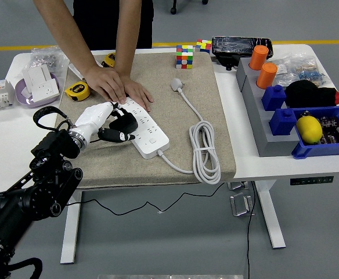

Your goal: Pick up the plug,place it near the board,insert it into the board,press the button

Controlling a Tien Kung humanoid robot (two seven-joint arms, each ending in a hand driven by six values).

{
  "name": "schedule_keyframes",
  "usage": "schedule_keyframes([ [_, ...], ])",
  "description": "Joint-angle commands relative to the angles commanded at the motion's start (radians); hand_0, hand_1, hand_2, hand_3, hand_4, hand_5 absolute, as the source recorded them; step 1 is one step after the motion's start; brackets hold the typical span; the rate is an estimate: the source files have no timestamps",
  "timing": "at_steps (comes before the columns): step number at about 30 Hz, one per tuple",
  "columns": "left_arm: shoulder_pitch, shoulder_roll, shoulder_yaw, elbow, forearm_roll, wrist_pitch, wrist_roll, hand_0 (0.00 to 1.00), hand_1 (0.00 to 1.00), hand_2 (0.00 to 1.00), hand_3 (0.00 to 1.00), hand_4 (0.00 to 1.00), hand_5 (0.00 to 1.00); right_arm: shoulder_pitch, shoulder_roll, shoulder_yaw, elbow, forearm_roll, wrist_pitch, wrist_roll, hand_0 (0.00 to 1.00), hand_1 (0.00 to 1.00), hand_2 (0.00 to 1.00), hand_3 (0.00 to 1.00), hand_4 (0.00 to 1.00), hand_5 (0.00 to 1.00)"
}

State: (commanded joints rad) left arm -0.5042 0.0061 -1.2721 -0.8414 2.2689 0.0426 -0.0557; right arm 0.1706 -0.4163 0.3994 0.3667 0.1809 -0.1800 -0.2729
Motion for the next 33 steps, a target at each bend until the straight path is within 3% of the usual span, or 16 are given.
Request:
schedule_keyframes([
  [11,-0.009,-0.006,-0.005,0.025,0.0,0.018,0.008,0.507,0.652,0.573,0.569,0.935,0.303,0.004,-0.001,0.001,0.0,0.0,0.0,0.001,0.805,0.764,0.753,0.779,0.998,0.998],
  [12,-0.009,-0.006,-0.006,0.026,0.0,0.019,0.008,0.457,0.624,0.551,0.551,0.839,0.295,0.004,-0.001,0.002,0.0,0.0,0.0,0.001,0.805,0.764,0.753,0.779,0.998,0.998],
  [17,-0.01,-0.006,-0.007,0.031,0.0,0.03,0.007,0.457,0.624,0.551,0.551,0.839,0.295,0.004,0.0,0.002,-0.001,0.001,0.001,0.0,0.805,0.764,0.753,0.779,0.998,0.998],
  [18,-0.01,-0.006,-0.007,0.031,0.0,0.031,0.007,0.402,0.556,0.512,0.528,0.686,0.2,0.003,0.0,0.002,-0.001,0.001,0.001,0.0,0.805,0.764,0.753,0.779,0.998,0.998],
  [23,-0.007,-0.006,-0.006,0.033,0.0,0.03,0.009,0.402,0.556,0.512,0.528,0.686,0.2,0.003,0.0,0.003,-0.001,0.001,0.001,0.001,0.805,0.764,0.753,0.779,0.998,0.998],
  [24,-0.007,-0.006,-0.006,0.034,0.0,0.028,0.01,0.387,0.528,0.455,0.505,0.627,0.141,0.003,0.0,0.003,-0.001,0.001,0.001,0.001,0.805,0.764,0.753,0.779,0.998,0.998],
  [33,-0.008,-0.006,-0.008,0.036,0.0,0.019,0.015,0.379,0.515,0.437,0.493,0.593,0.109,0.006,0.0,0.004,-0.001,0.0,0.0,0.001,0.805,0.764,0.753,0.78,0.998,0.998],
])
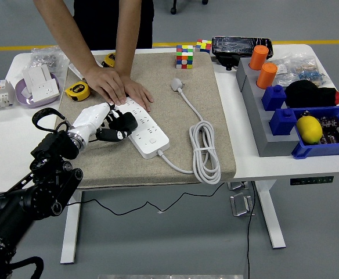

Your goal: Pick up the plug,place it near the board,insert it into the board,press the button

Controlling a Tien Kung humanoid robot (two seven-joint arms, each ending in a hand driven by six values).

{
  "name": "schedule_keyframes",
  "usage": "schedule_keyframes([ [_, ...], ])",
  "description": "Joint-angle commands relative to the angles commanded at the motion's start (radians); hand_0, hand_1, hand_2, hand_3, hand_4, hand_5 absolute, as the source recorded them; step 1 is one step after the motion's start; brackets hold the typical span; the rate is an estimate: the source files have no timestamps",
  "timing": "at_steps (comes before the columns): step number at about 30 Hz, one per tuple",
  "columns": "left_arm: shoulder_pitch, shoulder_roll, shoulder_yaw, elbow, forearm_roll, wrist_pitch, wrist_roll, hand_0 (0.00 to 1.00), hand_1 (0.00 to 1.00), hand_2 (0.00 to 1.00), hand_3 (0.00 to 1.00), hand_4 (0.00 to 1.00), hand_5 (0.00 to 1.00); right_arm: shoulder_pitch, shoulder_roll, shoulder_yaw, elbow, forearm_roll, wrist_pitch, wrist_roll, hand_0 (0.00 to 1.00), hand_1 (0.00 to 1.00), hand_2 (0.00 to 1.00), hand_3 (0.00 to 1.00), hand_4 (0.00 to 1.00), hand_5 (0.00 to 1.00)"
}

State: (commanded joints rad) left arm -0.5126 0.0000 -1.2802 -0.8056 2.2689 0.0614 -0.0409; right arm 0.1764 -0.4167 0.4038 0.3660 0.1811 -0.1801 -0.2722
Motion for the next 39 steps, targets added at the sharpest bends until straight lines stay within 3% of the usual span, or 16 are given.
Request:
schedule_keyframes([
  [19,0.014,0.0,-0.02,-0.05,0.0,-0.007,0.006,0.372,0.506,0.402,0.474,0.576,0.102,-0.006,0.001,-0.003,-0.001,0.001,0.0,0.0,0.805,0.764,0.753,0.78,0.998,0.998],
  [27,0.034,0.001,-0.045,-0.122,0.0,-0.019,0.011,0.372,0.503,0.4,0.469,0.571,0.107,-0.009,0.003,-0.002,-0.001,0.001,0.001,0.0,0.805,0.764,0.753,0.78,0.998,0.998],
  [34,0.059,0.033,-0.068,-0.256,0.0,-0.024,0.018,0.372,0.504,0.394,0.466,0.567,0.108,-0.012,0.005,0.001,-0.001,0.0,0.001,-0.001,0.805,0.765,0.753,0.78,0.998,0.998],
  [39,0.07,0.077,-0.086,-0.291,0.0,-0.018,0.015,0.372,0.504,0.388,0.462,0.565,0.111,-0.013,0.005,0.005,-0.002,-0.001,0.001,-0.001,0.805,0.765,0.753,0.779,0.998,0.998],
])
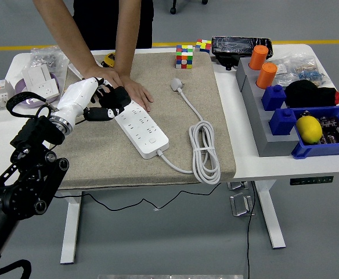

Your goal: Pick up the plug,place it near the board,insert it into the board,press the button

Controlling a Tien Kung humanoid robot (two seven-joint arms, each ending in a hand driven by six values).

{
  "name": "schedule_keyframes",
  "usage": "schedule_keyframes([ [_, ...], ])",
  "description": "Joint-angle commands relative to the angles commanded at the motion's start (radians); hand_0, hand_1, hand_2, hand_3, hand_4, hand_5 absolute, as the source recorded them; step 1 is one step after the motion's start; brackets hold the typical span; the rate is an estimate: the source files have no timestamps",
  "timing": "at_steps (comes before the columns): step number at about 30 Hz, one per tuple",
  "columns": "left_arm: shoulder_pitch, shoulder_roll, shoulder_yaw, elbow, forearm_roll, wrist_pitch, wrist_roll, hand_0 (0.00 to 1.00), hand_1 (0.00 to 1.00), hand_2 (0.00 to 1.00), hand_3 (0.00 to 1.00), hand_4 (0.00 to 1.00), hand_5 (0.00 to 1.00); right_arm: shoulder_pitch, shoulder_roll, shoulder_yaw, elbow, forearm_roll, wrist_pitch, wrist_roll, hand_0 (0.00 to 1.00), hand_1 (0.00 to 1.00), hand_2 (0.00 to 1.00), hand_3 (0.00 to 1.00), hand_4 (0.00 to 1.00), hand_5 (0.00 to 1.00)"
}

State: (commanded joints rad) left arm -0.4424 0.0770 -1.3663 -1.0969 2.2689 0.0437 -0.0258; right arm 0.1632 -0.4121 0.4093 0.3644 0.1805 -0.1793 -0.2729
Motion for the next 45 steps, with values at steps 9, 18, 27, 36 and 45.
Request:
schedule_keyframes([
  [9,0.024,0.045,-0.074,0.064,0.0,0.014,-0.01,0.372,0.504,0.387,0.461,0.566,0.112,0.001,0.001,0.007,-0.001,0.001,0.0,-0.001,0.805,0.765,0.753,0.779,0.998,0.998],
  [18,0.053,0.049,-0.08,0.147,0.0,0.023,-0.021,0.374,0.504,0.387,0.461,0.568,0.115,0.001,0.001,0.009,-0.001,0.001,-0.001,-0.002,0.805,0.765,0.753,0.779,0.998,0.998],
  [27,0.06,0.032,-0.064,0.179,0.0,0.022,-0.025,0.374,0.505,0.388,0.461,0.569,0.115,0.004,0.001,0.01,0.0,-0.001,-0.001,-0.002,0.805,0.765,0.753,0.779,0.998,0.998],
  [36,0.073,0.023,-0.062,0.209,0.0,0.022,-0.032,0.376,0.505,0.39,0.462,0.575,0.12,0.001,0.001,0.006,-0.001,0.0,-0.001,-0.002,0.805,0.765,0.753,0.779,0.998,0.998],
  [45,0.078,0.023,-0.073,0.205,0.0,0.001,-0.047,0.536,0.679,0.614,0.582,0.934,0.346,0.0,0.001,0.003,-0.001,0.0,-0.001,-0.003,0.805,0.765,0.752,0.779,0.998,0.998],
])
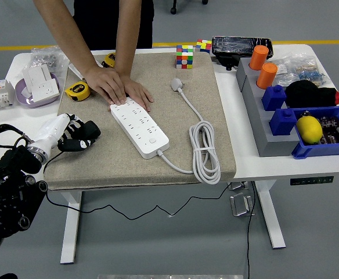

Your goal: Pick up the plug,place it near the board,insert it into the board,press the button

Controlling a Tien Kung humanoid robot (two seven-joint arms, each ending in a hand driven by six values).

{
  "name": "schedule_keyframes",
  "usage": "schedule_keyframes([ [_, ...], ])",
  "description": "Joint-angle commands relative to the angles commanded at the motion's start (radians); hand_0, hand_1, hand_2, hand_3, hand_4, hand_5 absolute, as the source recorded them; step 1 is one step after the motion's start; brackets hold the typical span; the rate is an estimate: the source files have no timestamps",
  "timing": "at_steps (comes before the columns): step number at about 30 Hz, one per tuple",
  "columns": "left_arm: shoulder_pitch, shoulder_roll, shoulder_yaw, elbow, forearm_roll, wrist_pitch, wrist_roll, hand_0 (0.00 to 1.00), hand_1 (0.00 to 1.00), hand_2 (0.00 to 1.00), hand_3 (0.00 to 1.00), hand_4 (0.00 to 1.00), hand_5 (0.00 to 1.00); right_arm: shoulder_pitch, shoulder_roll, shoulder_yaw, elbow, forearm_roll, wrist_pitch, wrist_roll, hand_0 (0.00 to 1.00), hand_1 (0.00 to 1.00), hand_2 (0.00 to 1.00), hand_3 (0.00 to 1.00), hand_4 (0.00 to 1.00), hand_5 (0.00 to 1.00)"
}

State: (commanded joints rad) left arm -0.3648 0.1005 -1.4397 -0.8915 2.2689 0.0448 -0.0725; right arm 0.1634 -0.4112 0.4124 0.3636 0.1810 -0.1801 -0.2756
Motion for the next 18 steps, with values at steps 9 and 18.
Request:
schedule_keyframes([
  [9,-0.004,0.002,-0.014,0.002,0.0,-0.046,-0.013,0.769,0.81,0.794,0.79,0.998,0.576,-0.001,0.001,0.0,0.0,0.0,0.0,0.0,0.805,0.764,0.752,0.778,0.998,0.998],
  [18,0.008,0.011,-0.054,-0.096,-0.131,-0.115,-0.027,0.998,0.998,0.976,0.971,0.998,0.998,-0.002,0.002,0.001,0.0,0.0,-0.001,-0.001,0.805,0.764,0.752,0.779,0.998,0.998],
])
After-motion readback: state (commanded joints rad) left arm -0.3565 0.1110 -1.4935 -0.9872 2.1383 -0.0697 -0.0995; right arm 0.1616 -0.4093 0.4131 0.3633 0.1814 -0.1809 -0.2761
